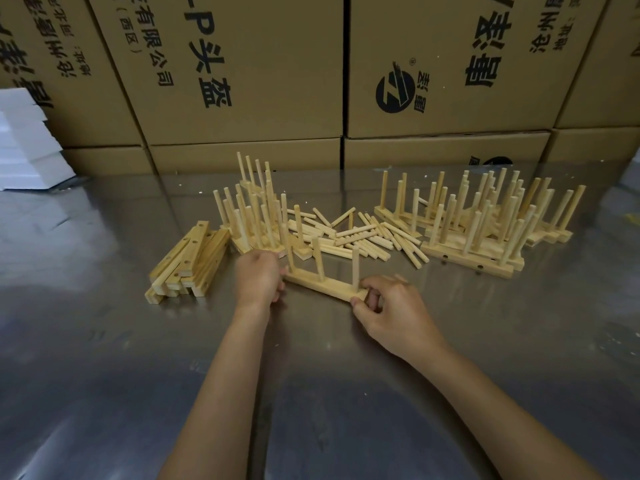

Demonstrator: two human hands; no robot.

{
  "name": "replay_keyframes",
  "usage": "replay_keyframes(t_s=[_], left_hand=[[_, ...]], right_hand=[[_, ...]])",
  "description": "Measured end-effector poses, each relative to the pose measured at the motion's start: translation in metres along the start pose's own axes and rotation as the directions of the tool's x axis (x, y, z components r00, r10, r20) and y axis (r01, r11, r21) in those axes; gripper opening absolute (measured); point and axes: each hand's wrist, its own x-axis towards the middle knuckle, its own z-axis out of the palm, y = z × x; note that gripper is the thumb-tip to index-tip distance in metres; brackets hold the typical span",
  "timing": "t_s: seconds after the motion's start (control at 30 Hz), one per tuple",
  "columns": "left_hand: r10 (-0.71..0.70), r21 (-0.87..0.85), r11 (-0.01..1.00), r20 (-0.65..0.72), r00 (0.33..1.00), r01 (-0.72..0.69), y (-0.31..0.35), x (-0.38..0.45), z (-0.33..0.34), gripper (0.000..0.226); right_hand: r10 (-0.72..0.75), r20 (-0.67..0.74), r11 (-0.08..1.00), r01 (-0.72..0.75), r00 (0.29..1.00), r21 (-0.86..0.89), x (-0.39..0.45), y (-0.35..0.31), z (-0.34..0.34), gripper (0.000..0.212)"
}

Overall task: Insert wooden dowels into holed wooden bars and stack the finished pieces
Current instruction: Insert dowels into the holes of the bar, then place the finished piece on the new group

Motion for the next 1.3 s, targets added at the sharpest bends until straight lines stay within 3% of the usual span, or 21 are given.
replay_keyframes(t_s=[0.1, 0.3, 0.43, 0.73, 0.87, 1.0, 1.17, 1.3], left_hand=[[0.099, 0.066, 0.993, -0.087, 0.991, -0.094, -0.001, 0.006, -0.006, 0.021], [0.147, 0.144, 0.982, -0.189, 0.971, -0.12, 0.001, 0.007, -0.008, 0.031], [0.169, 0.109, 0.984, -0.272, 0.947, -0.144, 0.003, 0.006, -0.01, 0.031], [0.136, 0.181, 0.98, -0.292, 0.947, -0.084, -0.009, 0.013, -0.009, 0.016], [0.213, 0.313, 0.941, -0.247, 0.945, -0.131, -0.015, 0.016, -0.004, 0.025], [0.345, 0.56, 0.81, -0.218, 0.913, -0.172, -0.02, 0.02, 0.003, 0.031], [0.371, 0.713, 0.678, -0.122, 0.921, -0.179, -0.023, 0.027, 0.006, 0.036], [0.362, 0.755, 0.629, -0.077, 0.929, -0.183, -0.022, 0.03, 0.006, 0.037]], right_hand=[[0.027, -0.018, 1.0, -0.027, 0.999, 0.001, 0.003, 0.006, 0.004, 0.023], [0.068, -0.03, 0.998, -0.068, 0.997, 0.004, 0.016, 0.007, 0.011, 0.01], [0.062, -0.043, 0.998, -0.062, 0.997, 0.009, 0.029, 0.004, 0.016, 0.009], [0.206, -0.03, 0.979, -0.206, 0.978, -0.005, 0.075, -0.02, 0.05, 0.024], [0.179, -0.041, 0.981, -0.181, 0.983, -0.071, 0.093, -0.03, 0.068, 0.033], [0.134, -0.041, 0.983, -0.138, 0.99, -0.122, 0.099, -0.032, 0.073, 0.035], [-0.116, -0.104, 0.951, 0.08, 0.988, -0.299, 0.098, -0.034, 0.074, 0.028], [-0.153, -0.081, 0.925, 0.114, 0.985, -0.362, 0.103, -0.039, 0.078, 0.029]])
